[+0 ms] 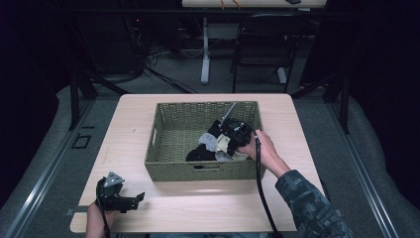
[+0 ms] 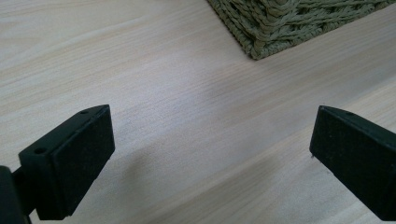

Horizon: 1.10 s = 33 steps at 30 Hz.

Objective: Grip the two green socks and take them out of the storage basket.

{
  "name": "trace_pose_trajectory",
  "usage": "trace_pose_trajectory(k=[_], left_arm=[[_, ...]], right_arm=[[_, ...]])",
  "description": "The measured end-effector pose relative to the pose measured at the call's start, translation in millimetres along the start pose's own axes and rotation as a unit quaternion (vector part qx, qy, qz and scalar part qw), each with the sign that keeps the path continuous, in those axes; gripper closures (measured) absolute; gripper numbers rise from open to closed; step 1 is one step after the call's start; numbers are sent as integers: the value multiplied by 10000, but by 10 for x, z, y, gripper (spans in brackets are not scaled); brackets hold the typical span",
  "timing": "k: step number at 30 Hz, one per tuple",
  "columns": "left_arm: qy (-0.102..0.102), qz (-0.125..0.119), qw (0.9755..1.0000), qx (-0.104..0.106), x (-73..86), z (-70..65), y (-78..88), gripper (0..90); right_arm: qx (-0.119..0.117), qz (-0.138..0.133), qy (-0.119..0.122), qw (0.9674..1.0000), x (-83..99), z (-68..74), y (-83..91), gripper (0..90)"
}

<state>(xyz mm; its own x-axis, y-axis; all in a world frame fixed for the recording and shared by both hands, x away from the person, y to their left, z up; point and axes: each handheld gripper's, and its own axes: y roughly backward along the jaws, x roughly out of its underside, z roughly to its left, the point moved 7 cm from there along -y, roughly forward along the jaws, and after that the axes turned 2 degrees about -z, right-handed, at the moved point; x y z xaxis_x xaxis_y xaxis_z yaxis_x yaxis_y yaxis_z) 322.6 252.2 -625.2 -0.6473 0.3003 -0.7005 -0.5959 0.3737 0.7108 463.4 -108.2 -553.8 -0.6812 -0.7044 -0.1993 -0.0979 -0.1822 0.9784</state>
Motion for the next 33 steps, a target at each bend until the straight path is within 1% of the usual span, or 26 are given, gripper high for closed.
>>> trace_pose_trajectory(k=[1, 2, 3, 4, 7, 8, 9, 10, 11, 14, 15, 16, 17, 18, 19, 21, 22, 24, 25, 26, 27, 28, 30, 31, 33], left_arm=[[-2, 0, 10000, 2, 0, -1, 0, 0], [-4, -1, 10000, 2, -1, -1, 1, 0], [-4, -1, 10000, 2, -1, -1, 1, 0], [-1, 1, 10000, 1, 0, 0, 0, 0], [1, -4, 10000, 0, 0, 0, 0, 0], [-2, 0, 10000, 2, 0, 1, 0, 0], [1, -2, 10000, 0, 0, 0, 0, 0], [0, -4, 10000, 1, 0, 1, 0, 0], [-1, -2, 10000, 1, 0, 1, 1, 0], [0, -3, 10000, 4, 0, 0, 1, 0], [0, -2, 10000, 1, 0, 0, 0, 0], [-4, 12, 10000, 8, 0, -1, 0, 0], [-9, 11, 10000, 9, -1, -1, -1, 0], [-29, 15, 10000, 11, -2, 1, -1, 0], [-27, 22, 10000, 15, -1, -1, -1, 0], [-25, 25, 10000, 17, -1, -2, -1, 0], [-32, 24, 10000, 10, -2, -1, 0, 0], [-12, 11, 10000, 11, -1, -2, 1, 0], [-5, 1, 10000, 7, 0, -2, 0, 0], [-2, -1, 10000, 10, 1, -1, 1, 0], [10, -2, 10000, 3, 3, 1, 2, 0], [0, 5, 10000, 2, 4, 5, 3, 0], [-1, 2, 10000, 5, 5, 7, 3, 0], [-2, 0, 10000, 7, 4, 6, 3, 0], [9, -7, 10000, 14, 2, 0, -1, 0]], right_arm=[[12, 27, 3, 10000, 2, 3, -9, 634], [5, 83, 39, 10000, 6, 4, -23, 669], [5, 83, 39, 10000, 6, 4, -23, 669], [14, 118, 21, 9999, 11, 10, -48, 725], [31, 142, 24, 9999, 16, 3, -64, 799], [18, 89, 13, 10000, 12, 1, -64, 830], [22, 125, 15, 9999, 14, -3, -55, 854], [62, 111, 23, 9999, 15, -13, -54, 883], [59, 79, -26, 9999, 14, -11, -50, 900], [71, 61, 4, 10000, 13, -22, -35, 900], [72, 5, -22, 10000, 10, -24, -27, 882], [79, -66, -24, 9999, -1, -22, -3, 757], [50, -85, -28, 9999, -5, -12, -1, 694], [24, -45, 12, 10000, -4, -4, 2, 588], [-18, -27, 52, 10000, -7, 9, -3, 511], [-74, 72, 102, 9999, -9, 32, -34, 397], [-82, 92, 76, 9999, -17, 38, -62, 380], [-73, 165, 97, 9998, -24, 31, -98, 395], [-35, 189, 70, 9998, -26, 23, -119, 441], [36, 241, 44, 9997, -27, 7, -132, 506], [68, 256, 16, 9996, -27, -2, -144, 544], [121, 292, 36, 9995, -25, -17, -143, 617], [149, 251, 12, 9996, -28, -25, -133, 705], [196, 207, 53, 9996, -33, -36, -118, 744], [273, 106, 96, 9995, -46, -56, -61, 791]])
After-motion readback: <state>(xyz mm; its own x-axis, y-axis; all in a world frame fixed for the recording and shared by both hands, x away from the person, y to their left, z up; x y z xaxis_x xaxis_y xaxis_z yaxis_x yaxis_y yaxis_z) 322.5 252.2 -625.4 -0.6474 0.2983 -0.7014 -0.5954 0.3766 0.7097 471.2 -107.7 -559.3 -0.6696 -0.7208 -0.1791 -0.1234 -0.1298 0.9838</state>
